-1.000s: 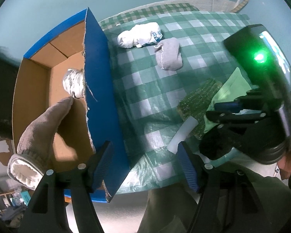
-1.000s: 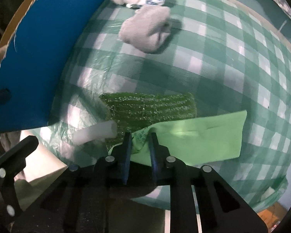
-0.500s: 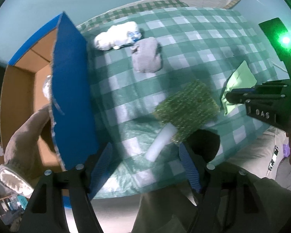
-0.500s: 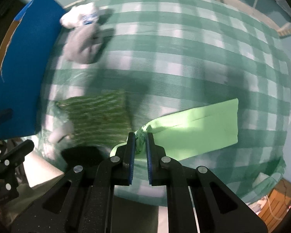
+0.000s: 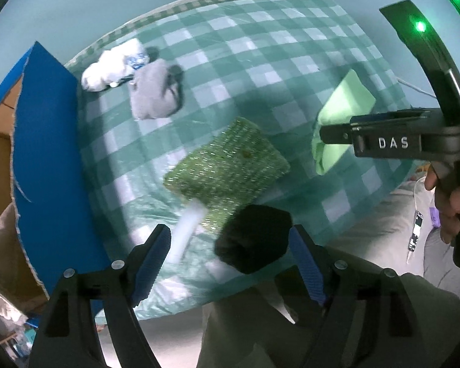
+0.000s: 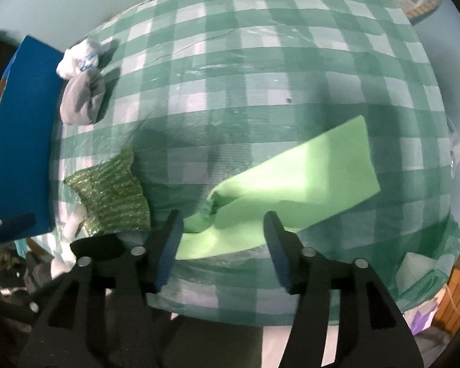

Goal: Organize soft objects

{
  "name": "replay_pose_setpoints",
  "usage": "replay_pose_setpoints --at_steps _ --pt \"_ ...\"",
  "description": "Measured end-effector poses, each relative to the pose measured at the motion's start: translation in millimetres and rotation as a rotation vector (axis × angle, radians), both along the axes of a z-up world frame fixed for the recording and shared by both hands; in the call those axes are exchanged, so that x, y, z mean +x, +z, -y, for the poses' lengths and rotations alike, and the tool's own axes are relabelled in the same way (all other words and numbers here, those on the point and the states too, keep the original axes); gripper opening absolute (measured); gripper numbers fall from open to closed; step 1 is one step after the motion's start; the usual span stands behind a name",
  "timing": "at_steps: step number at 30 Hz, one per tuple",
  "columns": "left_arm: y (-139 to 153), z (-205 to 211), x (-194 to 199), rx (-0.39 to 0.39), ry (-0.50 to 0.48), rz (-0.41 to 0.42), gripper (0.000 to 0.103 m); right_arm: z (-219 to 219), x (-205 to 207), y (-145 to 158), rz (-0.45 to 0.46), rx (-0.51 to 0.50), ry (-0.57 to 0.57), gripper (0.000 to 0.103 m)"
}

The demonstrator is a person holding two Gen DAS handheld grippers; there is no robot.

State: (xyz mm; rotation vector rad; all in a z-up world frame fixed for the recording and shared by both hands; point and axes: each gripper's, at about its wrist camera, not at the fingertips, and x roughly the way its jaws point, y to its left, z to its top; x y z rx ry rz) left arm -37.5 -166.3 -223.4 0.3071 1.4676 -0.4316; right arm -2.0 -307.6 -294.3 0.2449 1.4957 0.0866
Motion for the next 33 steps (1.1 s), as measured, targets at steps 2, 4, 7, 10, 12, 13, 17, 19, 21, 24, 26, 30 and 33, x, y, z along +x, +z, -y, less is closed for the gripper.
replay_pose_setpoints --at_steps 2,4,7,10,12,13,17,19,21,24,26,30,33 --pt "-3 4 -3 -0.001 0.002 -0.006 0.081 6 -1 -3 -0.006 0.003 -0.023 0.06" --pt "-9 8 -4 0.002 0.01 -0.01 0.081 9 -6 -9 -0.017 0.004 -0.049 0.06" --pt "-18 13 -4 0.02 0.028 -0.01 0.081 19 -12 -14 -0.029 -0.01 -0.074 0.06" --pt "-28 14 -3 0.053 0.044 -0.003 0.081 16 -9 -18 -0.034 -0.014 -0.085 0.06" --pt "-33 15 -2 0.063 0.05 -0.004 0.081 12 -5 -21 -0.036 -0.017 -0.074 0.06" --pt "-37 16 -2 0.073 0.051 -0.007 0.081 9 -2 -24 -0.042 -0.026 -0.062 0.061" --pt "-45 19 -2 0.082 0.048 -0.026 0.081 0 4 -25 -0.038 -0.06 -0.029 0.062" --pt "-47 22 -2 0.083 0.041 -0.022 0.081 -7 6 -27 -0.039 -0.088 -0.016 0.063" --pt "-47 19 -4 0.086 0.036 -0.023 0.081 -17 8 -29 -0.041 -0.129 0.005 0.063" --pt "-51 20 -4 0.08 0.044 -0.037 0.069 -35 8 -31 -0.03 -0.204 0.064 0.063" --pt "-52 20 -4 0.078 0.047 -0.051 0.058 -36 8 -31 -0.023 -0.203 0.06 0.063" --pt "-54 25 -8 0.076 0.037 -0.052 0.048 -41 0 -31 -0.016 -0.201 0.061 0.058" --pt "-52 21 -10 0.075 0.032 -0.047 0.044 -33 -7 -20 -0.009 -0.193 0.061 0.039"
